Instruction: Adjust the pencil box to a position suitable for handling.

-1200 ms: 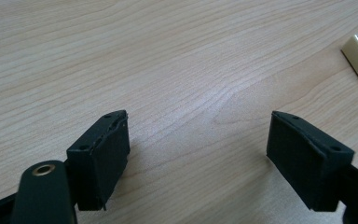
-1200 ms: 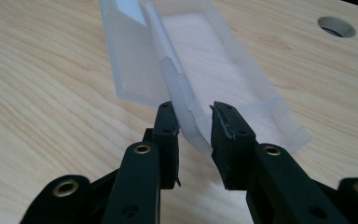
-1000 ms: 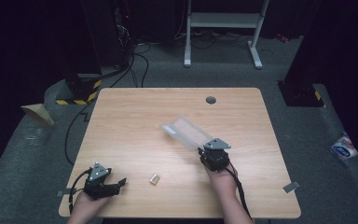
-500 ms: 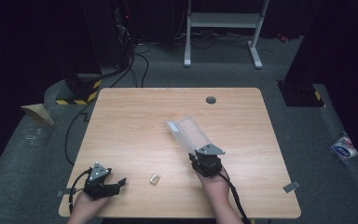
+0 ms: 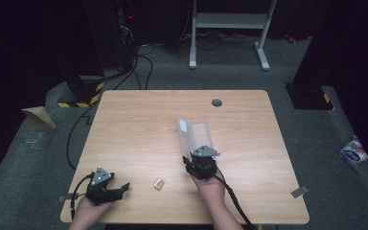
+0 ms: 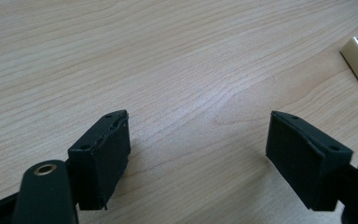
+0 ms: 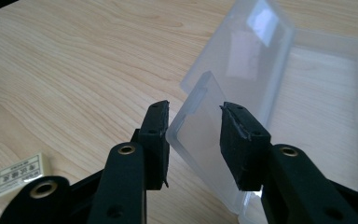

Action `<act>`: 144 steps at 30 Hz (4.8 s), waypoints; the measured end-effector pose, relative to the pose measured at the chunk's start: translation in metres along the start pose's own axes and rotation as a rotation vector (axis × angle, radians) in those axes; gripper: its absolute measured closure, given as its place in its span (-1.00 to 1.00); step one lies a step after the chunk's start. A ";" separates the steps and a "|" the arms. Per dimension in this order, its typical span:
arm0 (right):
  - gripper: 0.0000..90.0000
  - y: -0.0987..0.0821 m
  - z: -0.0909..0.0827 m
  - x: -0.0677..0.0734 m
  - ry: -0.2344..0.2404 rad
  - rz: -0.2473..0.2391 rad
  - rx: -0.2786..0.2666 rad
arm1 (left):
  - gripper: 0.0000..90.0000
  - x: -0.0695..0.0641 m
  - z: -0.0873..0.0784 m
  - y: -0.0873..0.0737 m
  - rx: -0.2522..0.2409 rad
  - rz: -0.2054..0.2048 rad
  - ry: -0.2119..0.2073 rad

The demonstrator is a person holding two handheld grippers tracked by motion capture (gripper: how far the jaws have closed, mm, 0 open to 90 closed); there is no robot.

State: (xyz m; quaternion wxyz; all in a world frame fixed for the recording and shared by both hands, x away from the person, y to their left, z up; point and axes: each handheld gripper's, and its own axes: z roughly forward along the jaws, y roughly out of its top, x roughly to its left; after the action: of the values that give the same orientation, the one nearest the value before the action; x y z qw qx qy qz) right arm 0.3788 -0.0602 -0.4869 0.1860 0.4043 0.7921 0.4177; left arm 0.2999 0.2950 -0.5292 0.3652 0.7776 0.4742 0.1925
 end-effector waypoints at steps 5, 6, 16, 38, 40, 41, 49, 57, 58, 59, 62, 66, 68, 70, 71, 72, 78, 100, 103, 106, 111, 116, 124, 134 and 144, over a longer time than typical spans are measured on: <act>0.22 0.002 -0.001 0.004 0.028 0.019 -0.005 | -0.51 0.000 0.000 0.000 -0.002 0.004 0.001; 0.22 0.002 -0.003 0.004 0.032 0.019 -0.011 | -0.51 0.001 0.000 0.000 0.000 0.005 0.000; 0.29 -0.010 -0.044 -0.027 -0.025 0.026 -0.045 | -0.51 0.000 0.000 0.000 0.000 0.007 0.000; 0.60 -0.042 -0.018 -0.049 -0.091 0.088 0.097 | -0.51 0.001 0.000 0.000 -0.002 0.002 -0.006; 0.57 -0.042 -0.019 -0.044 -0.081 0.085 0.095 | -0.51 0.001 0.000 0.000 -0.003 0.002 -0.006; 0.56 -0.042 -0.019 -0.041 -0.072 0.077 0.090 | -0.51 0.001 0.000 0.000 -0.002 0.005 -0.004; 0.50 -0.040 -0.013 -0.016 -0.005 0.054 0.065 | -0.51 0.000 0.000 0.000 -0.003 0.000 -0.006; 0.47 -0.035 -0.005 -0.004 0.023 0.049 0.055 | -0.51 0.001 0.000 0.000 -0.002 0.002 -0.007; 0.47 -0.034 -0.005 -0.002 0.026 0.045 0.048 | -0.51 0.001 0.000 0.000 -0.003 0.004 -0.006; 0.48 -0.032 -0.005 -0.002 0.029 0.035 0.043 | -0.51 0.001 0.000 0.000 -0.001 0.007 -0.005; 0.52 -0.025 -0.005 -0.009 0.013 0.042 0.023 | -0.51 0.000 0.000 0.000 -0.001 0.002 -0.007; 0.65 -0.020 0.005 -0.018 -0.015 0.050 0.052 | -0.51 0.001 0.000 0.000 -0.003 0.004 -0.007; 0.72 -0.020 0.011 -0.019 -0.021 0.039 0.072 | -0.51 0.001 0.000 0.000 -0.003 0.003 -0.008; 0.83 -0.020 0.016 -0.018 -0.021 0.029 0.083 | -0.51 0.001 0.000 0.000 -0.003 0.004 -0.007; 0.86 -0.020 0.018 -0.016 -0.022 0.027 0.086 | -0.51 0.001 0.000 0.000 -0.003 0.004 -0.008; 0.88 -0.020 0.019 -0.014 -0.023 0.029 0.084 | -0.51 0.001 0.000 0.000 -0.003 0.004 -0.008; 0.85 -0.015 0.031 0.000 -0.004 0.015 0.086 | -0.51 0.001 0.000 0.000 -0.004 0.003 -0.009; 0.55 -0.011 -0.016 -0.101 -0.234 0.124 0.058 | -0.51 0.000 0.000 0.000 -0.002 0.002 -0.016; 0.56 -0.016 -0.009 -0.106 -0.227 0.137 0.074 | -0.50 0.000 0.000 0.000 -0.002 0.004 -0.011; 0.57 -0.018 -0.003 -0.105 -0.225 0.135 0.081 | -0.50 0.000 -0.001 -0.001 -0.002 0.006 -0.012; 0.59 -0.018 0.000 -0.105 -0.237 0.130 0.075 | -0.50 0.000 -0.001 -0.001 -0.005 0.001 -0.013; 0.58 -0.017 -0.003 -0.113 -0.267 0.145 0.066 | -0.50 0.000 -0.001 -0.001 -0.004 0.000 -0.015; 0.69 -0.018 0.007 -0.124 -0.244 0.153 0.118 | -0.50 0.001 -0.001 -0.001 -0.006 0.003 -0.017; 0.84 -0.032 -0.004 -0.107 -0.227 0.139 0.153 | -0.50 0.000 -0.001 -0.001 -0.005 0.000 -0.016; 0.78 -0.047 -0.023 -0.083 -0.212 0.152 0.139 | -0.50 0.000 -0.001 -0.001 -0.002 0.008 -0.012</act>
State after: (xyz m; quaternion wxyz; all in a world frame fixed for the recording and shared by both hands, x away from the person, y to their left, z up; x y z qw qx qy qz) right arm 0.3915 -0.1536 -0.5155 0.2083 0.5168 0.7622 0.3296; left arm 0.2989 0.2949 -0.5293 0.3680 0.7802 0.4688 0.1898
